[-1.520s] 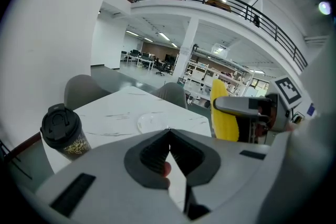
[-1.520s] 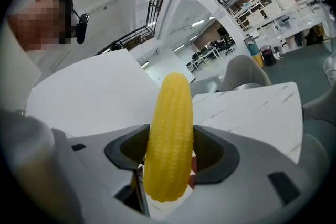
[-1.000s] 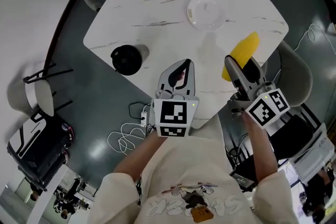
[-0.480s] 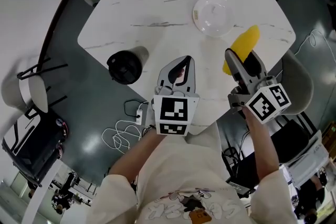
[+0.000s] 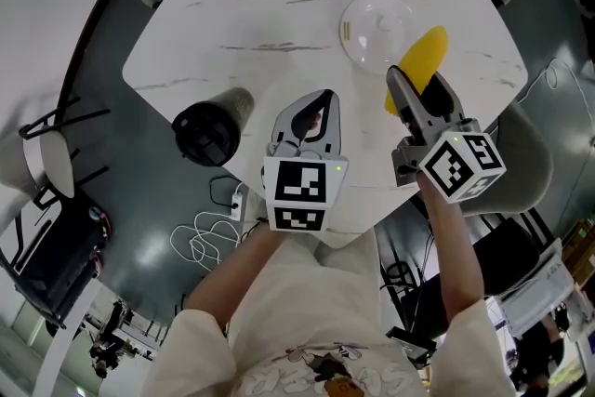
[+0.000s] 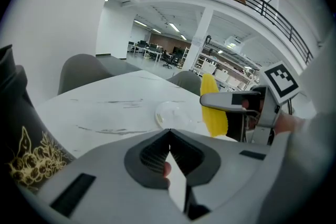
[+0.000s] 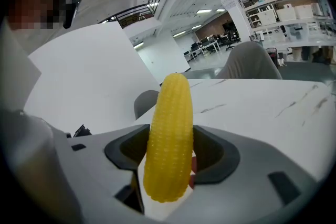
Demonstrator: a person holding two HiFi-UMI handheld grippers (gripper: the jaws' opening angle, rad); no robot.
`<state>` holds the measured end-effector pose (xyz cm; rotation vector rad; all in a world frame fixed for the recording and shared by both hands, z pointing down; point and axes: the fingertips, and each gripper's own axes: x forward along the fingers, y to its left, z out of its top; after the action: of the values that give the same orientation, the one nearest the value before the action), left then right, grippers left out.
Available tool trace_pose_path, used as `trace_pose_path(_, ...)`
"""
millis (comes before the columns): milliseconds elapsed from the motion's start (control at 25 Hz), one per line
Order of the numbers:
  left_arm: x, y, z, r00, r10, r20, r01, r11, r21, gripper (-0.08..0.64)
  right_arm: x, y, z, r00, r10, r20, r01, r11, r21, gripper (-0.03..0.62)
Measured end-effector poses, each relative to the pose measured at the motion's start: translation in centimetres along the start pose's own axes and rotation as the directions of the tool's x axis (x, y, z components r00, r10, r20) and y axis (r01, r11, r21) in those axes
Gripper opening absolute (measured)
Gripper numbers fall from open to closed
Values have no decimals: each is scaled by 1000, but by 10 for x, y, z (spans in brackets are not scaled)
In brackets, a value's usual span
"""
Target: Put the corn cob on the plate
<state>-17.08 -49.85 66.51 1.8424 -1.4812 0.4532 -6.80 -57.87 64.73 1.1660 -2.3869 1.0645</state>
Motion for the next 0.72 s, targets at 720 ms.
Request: trace_pose_path(720, 26, 13, -15, 1000, -4, -21, 5, 999, 40, 8, 58, -40, -21, 985, -127, -118, 102, 975, -196, 259)
